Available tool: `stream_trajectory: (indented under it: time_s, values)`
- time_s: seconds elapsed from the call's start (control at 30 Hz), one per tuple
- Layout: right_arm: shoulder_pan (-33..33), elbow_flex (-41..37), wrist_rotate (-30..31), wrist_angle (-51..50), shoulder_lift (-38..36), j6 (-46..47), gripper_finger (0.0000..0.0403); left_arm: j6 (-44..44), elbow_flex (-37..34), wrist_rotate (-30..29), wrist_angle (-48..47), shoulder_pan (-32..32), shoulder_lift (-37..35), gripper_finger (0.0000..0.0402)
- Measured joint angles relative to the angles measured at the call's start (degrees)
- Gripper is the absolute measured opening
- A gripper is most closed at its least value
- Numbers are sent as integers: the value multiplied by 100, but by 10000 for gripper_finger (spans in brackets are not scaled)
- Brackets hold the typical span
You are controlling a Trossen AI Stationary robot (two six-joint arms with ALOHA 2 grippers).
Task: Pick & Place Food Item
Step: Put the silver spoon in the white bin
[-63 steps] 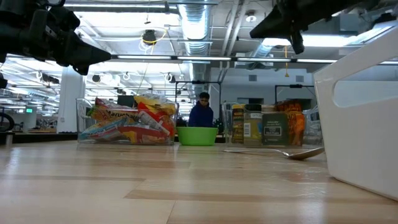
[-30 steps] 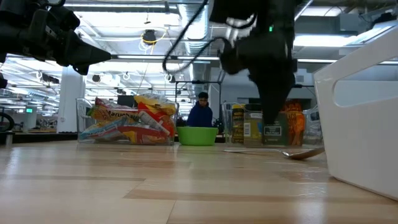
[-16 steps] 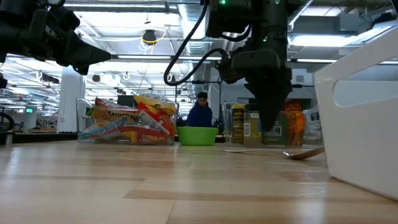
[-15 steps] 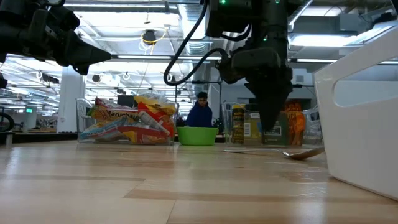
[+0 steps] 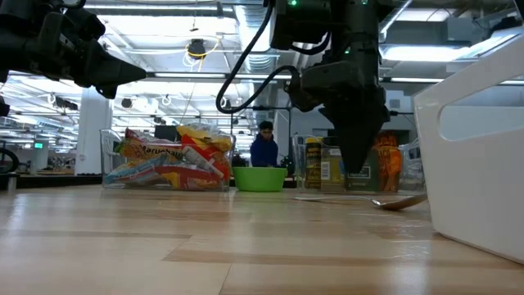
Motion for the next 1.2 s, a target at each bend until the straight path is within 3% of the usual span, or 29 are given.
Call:
stream_trajectory:
  time_s: [0.27, 1.2]
  values:
    - [-4, -2, 24, 45, 0, 266, 102, 0, 0, 0, 0, 1, 0, 1]
    - [-39, -472, 87, 650, 0, 266, 102, 0, 0, 2, -2, 1, -1, 1]
